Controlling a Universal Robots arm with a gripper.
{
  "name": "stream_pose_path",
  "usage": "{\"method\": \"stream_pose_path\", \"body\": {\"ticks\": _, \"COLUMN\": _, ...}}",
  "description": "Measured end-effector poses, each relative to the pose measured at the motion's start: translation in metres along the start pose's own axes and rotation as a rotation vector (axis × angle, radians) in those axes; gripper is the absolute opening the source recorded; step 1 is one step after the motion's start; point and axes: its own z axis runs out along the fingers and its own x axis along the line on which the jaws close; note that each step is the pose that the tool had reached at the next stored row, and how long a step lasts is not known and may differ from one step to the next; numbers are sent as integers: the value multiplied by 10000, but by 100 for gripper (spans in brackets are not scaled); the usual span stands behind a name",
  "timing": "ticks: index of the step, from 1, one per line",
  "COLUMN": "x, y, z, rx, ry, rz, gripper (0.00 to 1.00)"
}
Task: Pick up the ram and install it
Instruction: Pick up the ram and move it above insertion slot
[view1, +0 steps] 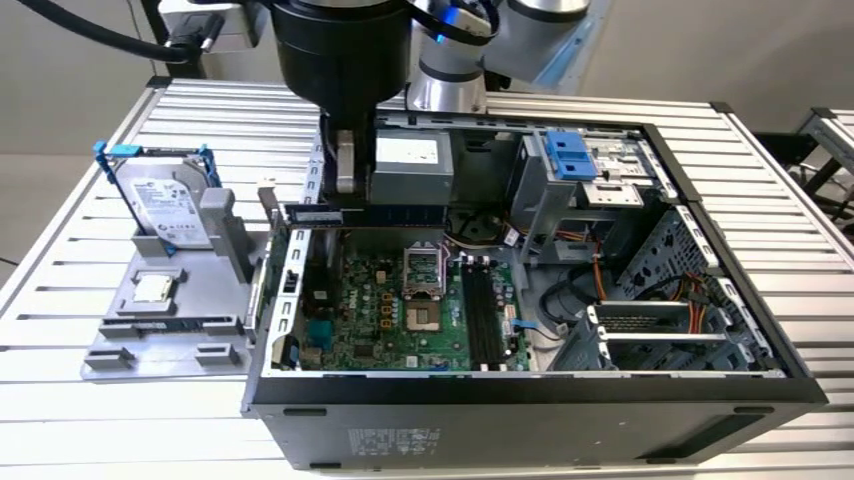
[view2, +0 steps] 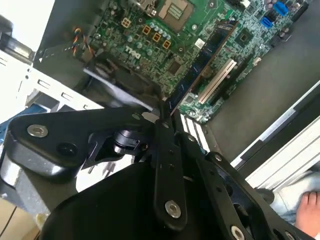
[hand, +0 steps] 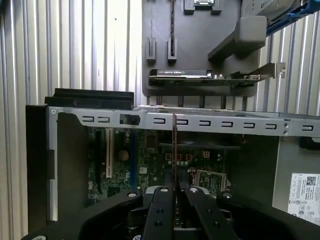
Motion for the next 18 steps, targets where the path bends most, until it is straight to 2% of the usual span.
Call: {"method": "stream_pose_path", "body": {"ticks": 18, "x": 10, "y": -484, "z": 0, "rx": 0, "ry": 0, "rz": -1, "gripper": 0}}
